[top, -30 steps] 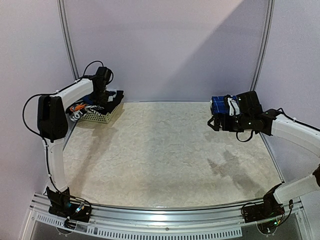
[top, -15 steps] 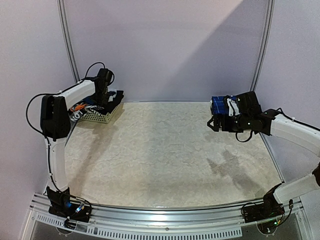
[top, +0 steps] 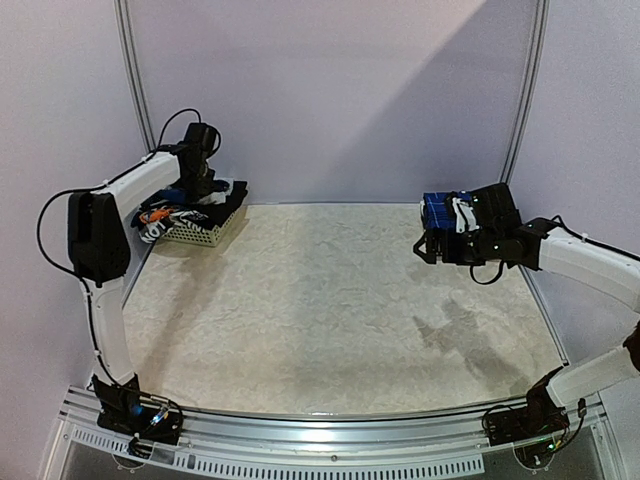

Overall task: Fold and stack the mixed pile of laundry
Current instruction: Pick up the crumpled T-shirt from the bin, then pass from the left arm to the right

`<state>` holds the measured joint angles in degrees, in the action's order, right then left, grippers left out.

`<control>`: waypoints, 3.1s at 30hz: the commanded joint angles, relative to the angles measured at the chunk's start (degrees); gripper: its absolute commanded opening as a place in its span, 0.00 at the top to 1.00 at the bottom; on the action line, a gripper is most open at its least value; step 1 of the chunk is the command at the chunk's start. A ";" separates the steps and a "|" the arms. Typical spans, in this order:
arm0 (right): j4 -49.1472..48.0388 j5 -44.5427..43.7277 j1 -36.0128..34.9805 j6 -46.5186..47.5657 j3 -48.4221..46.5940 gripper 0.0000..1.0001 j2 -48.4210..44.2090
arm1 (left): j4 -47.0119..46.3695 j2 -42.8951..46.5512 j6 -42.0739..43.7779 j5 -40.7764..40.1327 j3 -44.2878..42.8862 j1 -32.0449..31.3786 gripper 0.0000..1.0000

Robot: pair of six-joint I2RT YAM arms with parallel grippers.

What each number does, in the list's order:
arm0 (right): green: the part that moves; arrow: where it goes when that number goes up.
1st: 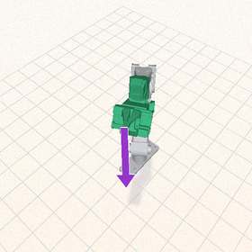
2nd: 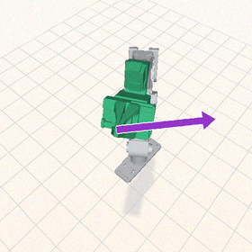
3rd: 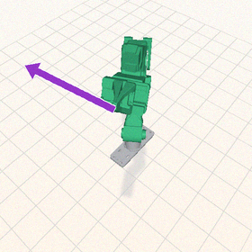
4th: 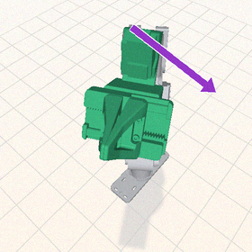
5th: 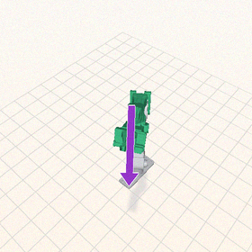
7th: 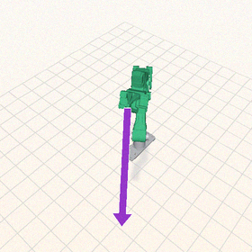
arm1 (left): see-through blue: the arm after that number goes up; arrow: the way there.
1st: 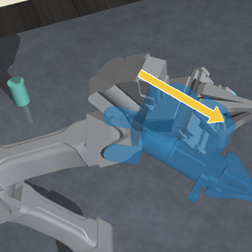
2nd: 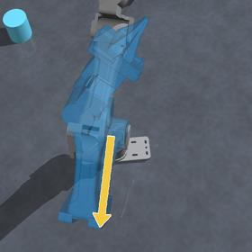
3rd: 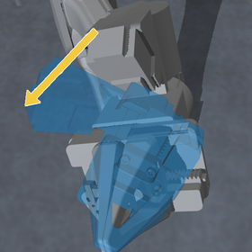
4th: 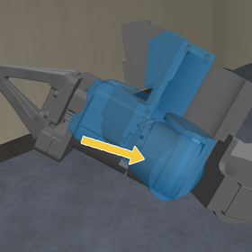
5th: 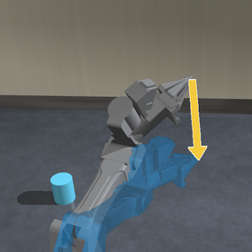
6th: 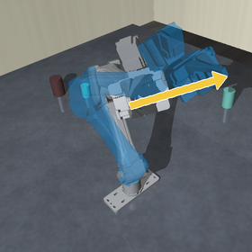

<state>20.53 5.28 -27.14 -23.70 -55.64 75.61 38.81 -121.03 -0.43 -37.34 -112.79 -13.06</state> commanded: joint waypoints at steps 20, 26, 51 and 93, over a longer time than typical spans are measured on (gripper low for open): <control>1.41 -0.09 -2.30 0.62 -2.76 0.01 0.26 | -0.65 14.63 0.43 -0.31 -5.42 0.51 1.00; 1.64 -0.09 -2.48 0.51 -3.20 0.01 -0.49 | -0.57 19.85 0.43 4.46 -6.40 -0.21 1.00; -17.65 0.23 -31.07 16.66 -9.39 0.03 5.16 | -3.22 37.15 -11.76 17.99 17.06 -26.07 1.00; -30.38 -8.94 -36.14 10.61 -25.94 0.33 28.26 | -4.73 42.45 -17.03 13.01 27.48 -33.87 1.00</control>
<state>-8.29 -10.22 -62.96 -10.87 -81.14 103.59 36.93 -79.83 -17.19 -22.96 -86.06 -46.02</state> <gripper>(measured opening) 0.548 0.018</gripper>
